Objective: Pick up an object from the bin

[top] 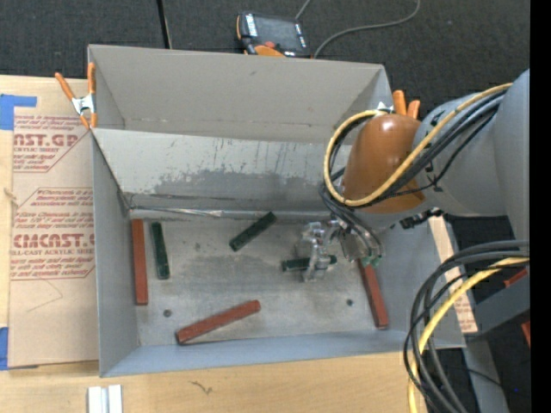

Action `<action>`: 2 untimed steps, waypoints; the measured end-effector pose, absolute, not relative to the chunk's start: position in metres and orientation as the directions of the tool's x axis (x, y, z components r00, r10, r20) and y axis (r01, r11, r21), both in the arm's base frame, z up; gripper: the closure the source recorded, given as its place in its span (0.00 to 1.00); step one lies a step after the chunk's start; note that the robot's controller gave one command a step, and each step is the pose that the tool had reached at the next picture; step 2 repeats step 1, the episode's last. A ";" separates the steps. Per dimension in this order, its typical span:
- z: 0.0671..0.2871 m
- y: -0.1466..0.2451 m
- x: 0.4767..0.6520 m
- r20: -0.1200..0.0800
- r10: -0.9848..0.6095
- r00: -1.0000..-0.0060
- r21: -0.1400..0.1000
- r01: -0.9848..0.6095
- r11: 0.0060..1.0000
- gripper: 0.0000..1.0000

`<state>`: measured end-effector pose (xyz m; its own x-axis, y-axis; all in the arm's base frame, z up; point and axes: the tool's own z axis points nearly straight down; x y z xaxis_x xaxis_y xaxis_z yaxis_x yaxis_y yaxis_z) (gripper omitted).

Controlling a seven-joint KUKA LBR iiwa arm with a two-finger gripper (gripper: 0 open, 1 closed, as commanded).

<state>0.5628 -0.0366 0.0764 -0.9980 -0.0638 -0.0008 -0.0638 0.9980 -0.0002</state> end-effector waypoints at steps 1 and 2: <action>0.225 -0.042 0.579 -0.012 -0.109 -0.994 -0.002 -0.109 0.994 1.00; 0.225 -0.042 0.579 -0.012 -0.109 -0.994 -0.002 -0.109 0.994 1.00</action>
Offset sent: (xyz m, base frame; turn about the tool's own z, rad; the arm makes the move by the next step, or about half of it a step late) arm 0.0134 -0.0062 0.1437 -0.0456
